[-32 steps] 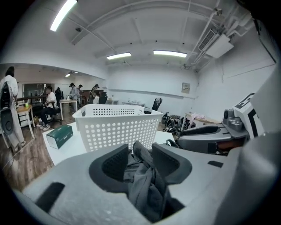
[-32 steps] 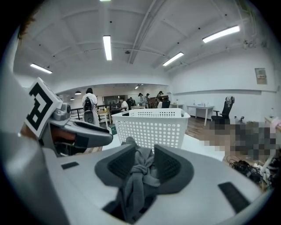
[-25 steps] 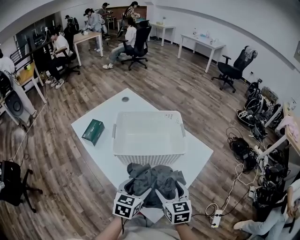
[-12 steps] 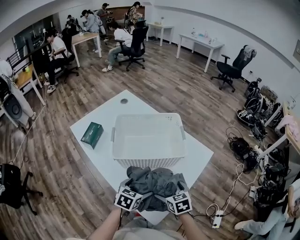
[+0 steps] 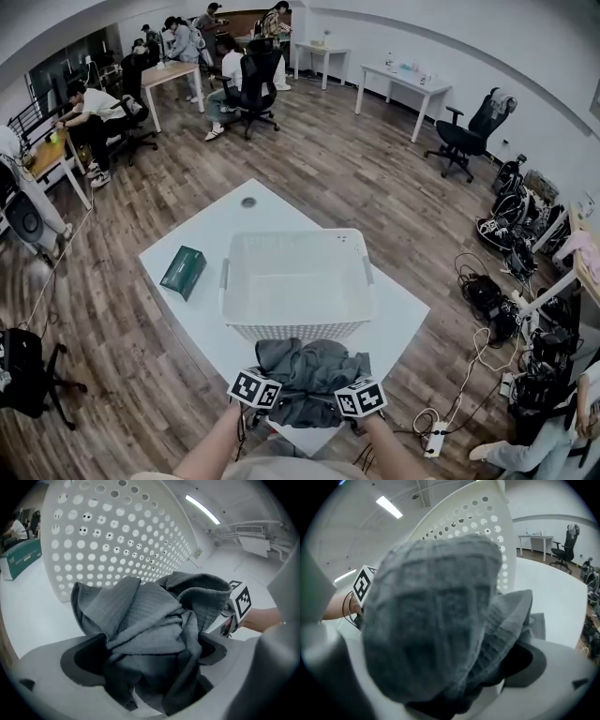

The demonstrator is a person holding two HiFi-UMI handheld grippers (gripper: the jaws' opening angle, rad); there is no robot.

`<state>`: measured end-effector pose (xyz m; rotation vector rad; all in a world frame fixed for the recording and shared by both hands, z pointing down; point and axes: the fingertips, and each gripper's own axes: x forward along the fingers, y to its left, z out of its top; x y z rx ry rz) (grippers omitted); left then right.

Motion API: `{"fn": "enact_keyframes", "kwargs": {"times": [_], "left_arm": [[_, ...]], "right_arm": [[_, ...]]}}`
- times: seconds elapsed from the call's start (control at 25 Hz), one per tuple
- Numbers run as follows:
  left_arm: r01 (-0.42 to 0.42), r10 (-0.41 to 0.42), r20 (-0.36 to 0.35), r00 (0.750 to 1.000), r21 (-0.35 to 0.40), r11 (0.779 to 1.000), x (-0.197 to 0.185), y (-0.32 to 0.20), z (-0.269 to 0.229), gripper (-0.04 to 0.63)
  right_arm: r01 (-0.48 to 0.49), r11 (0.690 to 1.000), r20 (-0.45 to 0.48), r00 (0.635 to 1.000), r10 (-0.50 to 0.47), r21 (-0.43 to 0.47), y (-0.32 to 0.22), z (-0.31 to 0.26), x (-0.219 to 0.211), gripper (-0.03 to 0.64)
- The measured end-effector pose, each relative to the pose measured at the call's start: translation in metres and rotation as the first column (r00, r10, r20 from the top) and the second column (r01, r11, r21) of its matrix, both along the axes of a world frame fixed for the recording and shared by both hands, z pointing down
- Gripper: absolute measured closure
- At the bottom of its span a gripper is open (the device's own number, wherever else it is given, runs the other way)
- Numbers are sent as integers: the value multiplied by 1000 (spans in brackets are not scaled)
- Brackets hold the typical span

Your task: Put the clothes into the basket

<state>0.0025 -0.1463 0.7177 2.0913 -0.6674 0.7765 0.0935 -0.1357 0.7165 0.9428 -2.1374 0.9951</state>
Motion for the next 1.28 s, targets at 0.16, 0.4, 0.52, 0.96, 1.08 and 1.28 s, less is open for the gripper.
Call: {"fn": "enact_keyframes", "kwargs": {"times": [0.16, 0.4, 0.52, 0.96, 1.08, 1.28], "left_arm": [[-87, 87, -20, 996, -21, 996, 12, 12, 2, 57], [-219, 217, -69, 974, -14, 976, 28, 25, -2, 229], [-240, 240, -83, 967, 3, 971, 31, 26, -4, 267], [-169, 179, -112, 978, 88, 982, 32, 24, -23, 358], [-130, 145, -130, 981, 118, 985, 27, 26, -31, 370], [-110, 138, -115, 984, 220, 969, 22, 26, -65, 373]], "right_arm": [[90, 996, -4, 996, -90, 3, 6, 4, -2, 60], [170, 985, -32, 985, -170, -5, 10, 5, -9, 79], [206, 979, -27, 978, -205, 3, 14, -2, -15, 162], [185, 974, -44, 983, -180, 129, 17, -23, -24, 316], [188, 967, -56, 982, -181, 173, 18, -33, -29, 325], [184, 945, -73, 983, -171, 271, 18, -67, -33, 331]]}}
